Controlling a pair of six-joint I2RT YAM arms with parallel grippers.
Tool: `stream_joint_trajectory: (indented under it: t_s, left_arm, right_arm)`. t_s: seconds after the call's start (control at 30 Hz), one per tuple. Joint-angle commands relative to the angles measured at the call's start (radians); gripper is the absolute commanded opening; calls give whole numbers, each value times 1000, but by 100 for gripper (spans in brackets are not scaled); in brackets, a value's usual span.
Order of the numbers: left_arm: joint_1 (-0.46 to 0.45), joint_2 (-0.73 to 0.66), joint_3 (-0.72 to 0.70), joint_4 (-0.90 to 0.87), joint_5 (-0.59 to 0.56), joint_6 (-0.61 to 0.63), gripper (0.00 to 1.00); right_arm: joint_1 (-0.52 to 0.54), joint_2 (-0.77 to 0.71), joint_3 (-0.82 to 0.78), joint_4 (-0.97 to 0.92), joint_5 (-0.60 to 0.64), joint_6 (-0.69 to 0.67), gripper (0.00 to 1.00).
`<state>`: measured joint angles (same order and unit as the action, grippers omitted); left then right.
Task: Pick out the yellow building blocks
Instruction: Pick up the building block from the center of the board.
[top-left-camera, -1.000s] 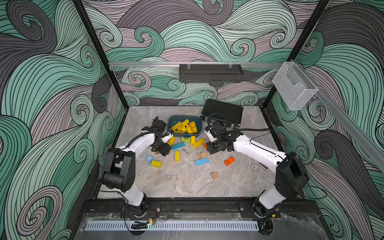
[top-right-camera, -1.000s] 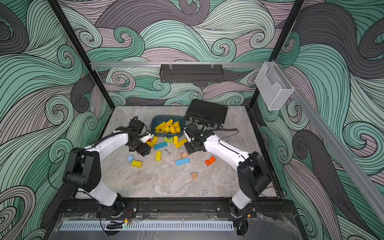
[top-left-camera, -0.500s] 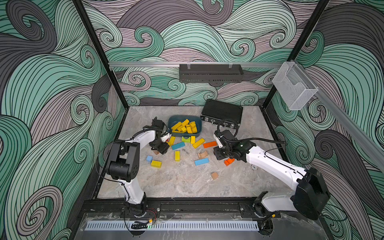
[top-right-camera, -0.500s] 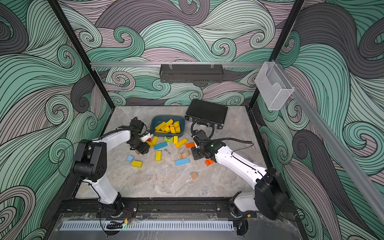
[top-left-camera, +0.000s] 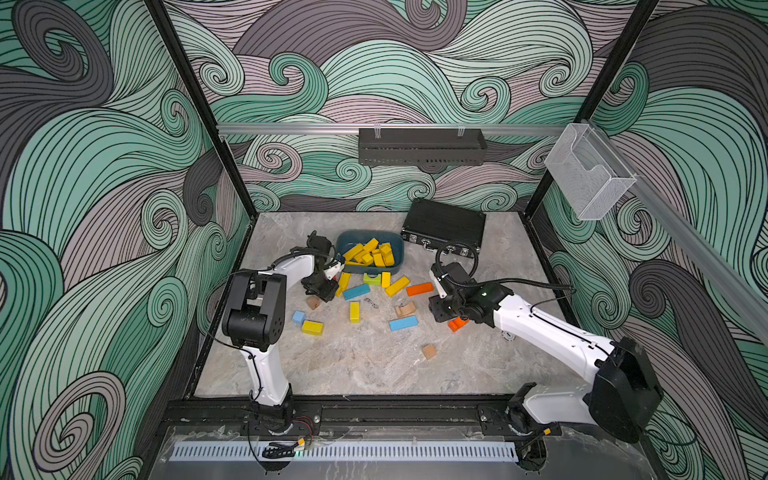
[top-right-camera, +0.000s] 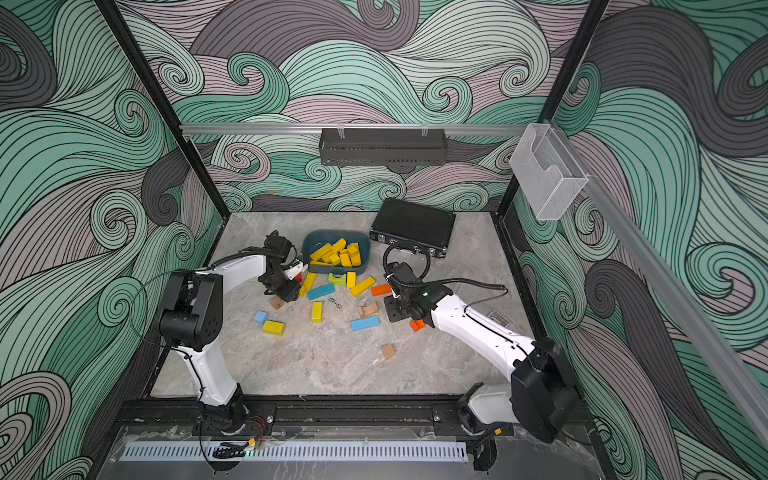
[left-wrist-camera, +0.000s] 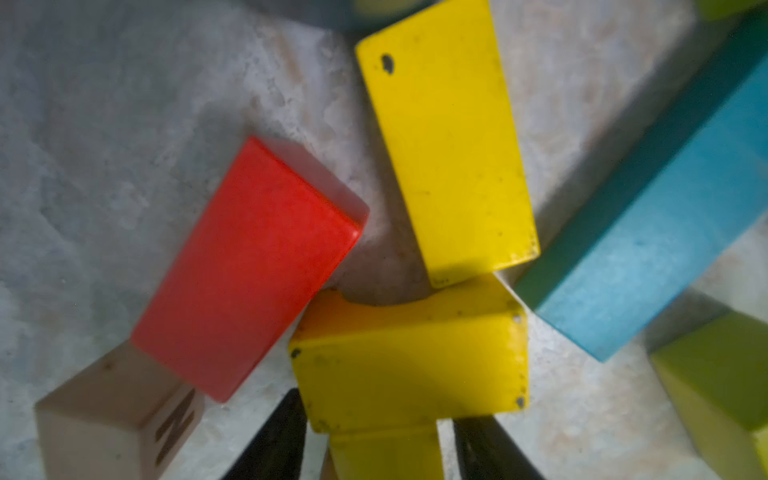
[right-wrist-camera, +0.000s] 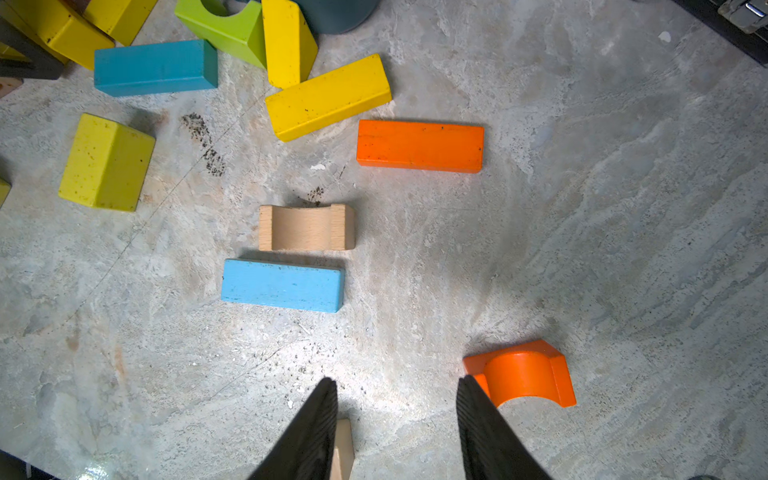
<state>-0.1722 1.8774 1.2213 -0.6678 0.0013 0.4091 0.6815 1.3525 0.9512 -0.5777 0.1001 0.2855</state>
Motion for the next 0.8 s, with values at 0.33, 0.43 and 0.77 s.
stream_joint_trajectory:
  t_s: [0.33,0.43,0.77]
  left_arm:
    - [8,-30,8,-37,-8,1,17]
    - [9,-87,9,-78,1,-5,15]
    - [9,-213,231,-275,118,-6,18]
  right_arm:
    - [1,-14,-26,13,35,24,49]
    - [0,-7,-35,28,38,25,49]
    - [-1,-1,-65,86,45,58,52]
